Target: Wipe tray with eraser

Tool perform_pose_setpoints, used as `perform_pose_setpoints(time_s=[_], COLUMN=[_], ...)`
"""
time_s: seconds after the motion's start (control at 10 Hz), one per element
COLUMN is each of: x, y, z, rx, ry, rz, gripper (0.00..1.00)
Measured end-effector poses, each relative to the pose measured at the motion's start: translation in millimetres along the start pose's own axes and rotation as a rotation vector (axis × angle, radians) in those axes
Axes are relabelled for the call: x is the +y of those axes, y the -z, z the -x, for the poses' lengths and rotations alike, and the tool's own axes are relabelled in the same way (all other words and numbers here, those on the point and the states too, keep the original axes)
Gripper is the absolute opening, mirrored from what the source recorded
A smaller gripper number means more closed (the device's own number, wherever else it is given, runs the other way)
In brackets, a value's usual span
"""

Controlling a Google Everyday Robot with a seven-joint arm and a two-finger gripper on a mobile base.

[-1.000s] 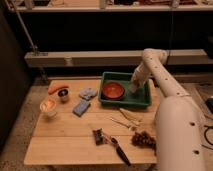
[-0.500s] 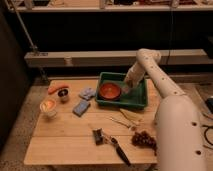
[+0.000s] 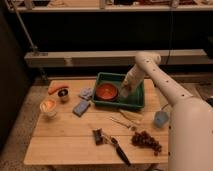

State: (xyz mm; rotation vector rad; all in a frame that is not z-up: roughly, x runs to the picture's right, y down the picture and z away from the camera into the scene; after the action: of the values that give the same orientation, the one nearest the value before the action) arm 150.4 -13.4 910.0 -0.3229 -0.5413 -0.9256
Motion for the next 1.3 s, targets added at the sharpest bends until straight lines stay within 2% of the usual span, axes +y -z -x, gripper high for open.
perform_pose_setpoints(time_s=[0.4,0.6,1.0,1.3], x=[21.1,25.5,42.7,32.4], y=[8.5,9.0,13.7,10.6], z=[16.6,17.5,-2.5,-22.6], rx=[0.022,0.038,0.081,0.101], ry=[0.018,0.023,-0.012,-0.024], rz=[0.045,0.069,0.107,0.110], gripper=[0.00,0.00,0.00,0.00])
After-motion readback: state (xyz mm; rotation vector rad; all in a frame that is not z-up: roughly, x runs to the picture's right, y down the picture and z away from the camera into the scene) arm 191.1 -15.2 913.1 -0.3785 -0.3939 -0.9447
